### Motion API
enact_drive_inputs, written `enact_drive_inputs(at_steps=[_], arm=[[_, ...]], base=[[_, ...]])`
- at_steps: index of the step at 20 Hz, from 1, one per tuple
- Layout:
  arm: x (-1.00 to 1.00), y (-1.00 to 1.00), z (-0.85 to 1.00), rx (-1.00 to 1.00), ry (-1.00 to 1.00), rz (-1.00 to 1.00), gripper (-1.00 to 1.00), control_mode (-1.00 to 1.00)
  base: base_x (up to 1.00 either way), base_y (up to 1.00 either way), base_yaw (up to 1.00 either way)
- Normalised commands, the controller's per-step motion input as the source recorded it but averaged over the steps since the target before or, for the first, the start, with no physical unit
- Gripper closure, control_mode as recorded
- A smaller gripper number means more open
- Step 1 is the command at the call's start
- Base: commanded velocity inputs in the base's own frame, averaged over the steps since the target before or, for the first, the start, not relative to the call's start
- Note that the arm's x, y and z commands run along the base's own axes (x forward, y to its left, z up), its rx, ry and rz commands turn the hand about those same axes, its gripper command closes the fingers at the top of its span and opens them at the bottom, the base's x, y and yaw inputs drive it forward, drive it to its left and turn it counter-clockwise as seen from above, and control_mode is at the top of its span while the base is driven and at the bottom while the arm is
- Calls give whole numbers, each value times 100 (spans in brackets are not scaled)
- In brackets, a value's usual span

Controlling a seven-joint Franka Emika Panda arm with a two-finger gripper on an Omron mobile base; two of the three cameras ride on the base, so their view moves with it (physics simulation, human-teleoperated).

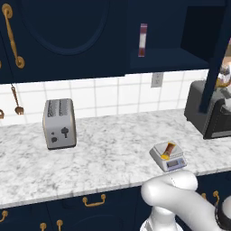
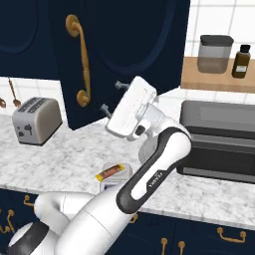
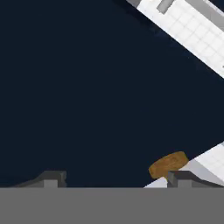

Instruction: Pick the bar and place it on the digital scale for weighing, and close the cabinet.

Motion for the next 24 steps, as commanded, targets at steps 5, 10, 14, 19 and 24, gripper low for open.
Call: enact_drive_inputs(at_steps=[5,10,14,19,24], arm=[[85,100,7,-33,1,-19,-100,-100],[99,84,0,-19,0,-59,-100,-100],[100,61,0,-8,0,-62,-100,-100],[99,23,0,-7,8,-41,-100,-100],[86,0,0,0,0,-24,-100,-100]], base=[[0,0,0],[0,0,0],[0,0,0],[0,0,0],[0,0,0]])
